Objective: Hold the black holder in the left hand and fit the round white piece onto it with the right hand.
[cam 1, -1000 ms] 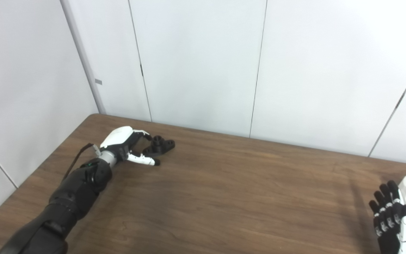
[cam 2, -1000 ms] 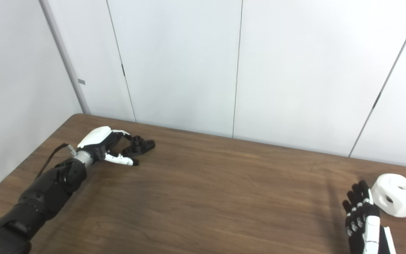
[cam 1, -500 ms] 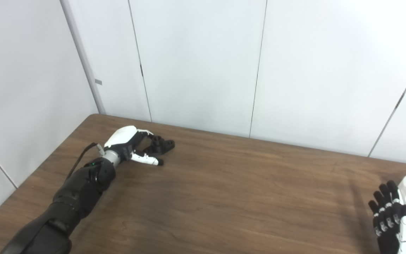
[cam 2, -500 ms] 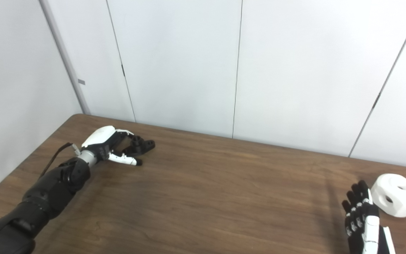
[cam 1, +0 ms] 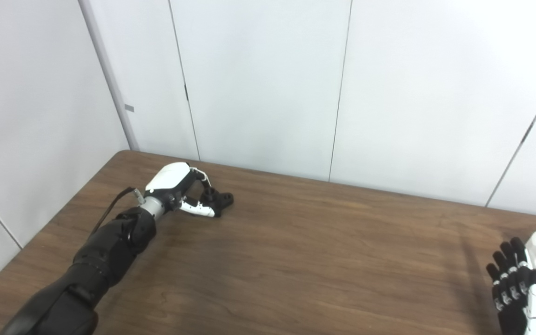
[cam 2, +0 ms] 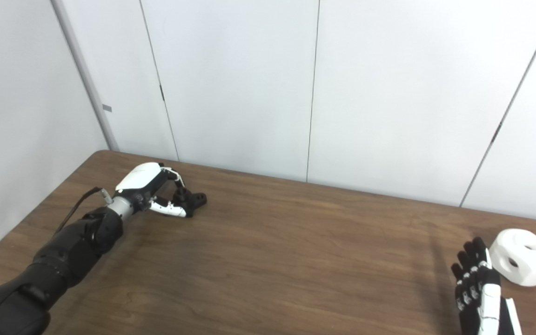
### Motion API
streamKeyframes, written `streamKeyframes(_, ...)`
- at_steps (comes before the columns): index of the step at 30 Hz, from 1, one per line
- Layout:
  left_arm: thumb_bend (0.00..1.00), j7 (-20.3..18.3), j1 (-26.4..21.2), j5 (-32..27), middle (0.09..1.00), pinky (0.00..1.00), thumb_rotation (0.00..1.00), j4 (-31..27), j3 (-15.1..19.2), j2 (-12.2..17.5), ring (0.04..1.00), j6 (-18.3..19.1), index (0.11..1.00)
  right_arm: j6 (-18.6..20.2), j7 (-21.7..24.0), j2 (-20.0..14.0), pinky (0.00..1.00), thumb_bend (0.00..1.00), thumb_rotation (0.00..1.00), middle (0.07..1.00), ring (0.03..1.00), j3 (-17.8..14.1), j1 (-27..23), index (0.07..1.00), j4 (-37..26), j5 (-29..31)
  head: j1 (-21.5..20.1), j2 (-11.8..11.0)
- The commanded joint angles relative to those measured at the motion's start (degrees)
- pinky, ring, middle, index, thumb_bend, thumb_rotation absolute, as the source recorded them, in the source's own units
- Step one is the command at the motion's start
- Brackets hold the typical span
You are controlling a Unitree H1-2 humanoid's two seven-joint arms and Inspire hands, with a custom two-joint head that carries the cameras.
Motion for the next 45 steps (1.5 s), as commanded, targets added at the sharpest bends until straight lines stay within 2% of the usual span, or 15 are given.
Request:
streamKeyframes(1,0.52,0.6,-2.6,0.3,0.713,1.0,0.05,-0.6,0.2,1.4,0.88,-1.4,0.483,-1.5,0.0,0.3,1.0,0.43,1.0,1.0,1.0,-0.1,-0.7,0.999,-0.2,0.4,0.1,0.1)
streamKeyframes(15,0.52,-0.1,-1.9,0.0,0.741,1.0,0.05,-2.0,0.5,1.5,0.913,-1.2,0.483,-3.1,0.4,0.5,1.0,0.44,1.0,0.994,1.0,-0.2,-1.2,0.993,1.0,1.1,0.0,0.2)
streamKeyframes(23,0.52,1.6,-0.2,-1.1,0.738,1.0,0.05,-2.7,2.2,0.0,0.932,-1.4,0.482,-3.3,0.5,0.1,1.0,0.48,1.0,0.994,1.0,-0.3,-1.2,0.989,0.6,1.0,-0.5,0.7)
streamKeyframes(29,0.52,0.9,2.6,-1.3,0.767,1.0,0.05,-7.9,2.9,-1.8,0.975,-0.4,0.482,-2.3,0.1,0.1,1.0,0.49,1.0,0.994,1.0,-0.2,-0.9,0.986,-0.7,0.9,-1.1,1.1)
streamKeyframes(32,0.52,0.7,3.9,-1.2,0.782,1.0,0.05,-10.3,2.6,-2.9,0.992,-1.3,0.482,-2.0,0.1,0.1,1.0,0.5,1.0,0.994,1.0,-0.1,-0.7,0.985,-1.1,0.8,-1.3,1.3)
streamKeyframes(40,0.52,-0.3,7.8,-0.3,0.785,1.0,0.05,-20.4,2.5,-7.2,0.999,0.8,0.481,-2.5,0.1,0.3,1.0,0.49,1.0,0.988,1.0,-0.1,-0.8,0.981,-1.0,0.8,-2.9,1.9)
streamKeyframes(45,0.52,-1.4,9.6,0.3,0.782,1.0,0.05,-24.2,2.4,-9.0,0.998,-0.1,0.481,-2.5,-0.1,0.6,1.0,0.52,1.0,0.985,1.0,0.1,-0.7,0.978,-1.1,0.5,-4.5,2.4)
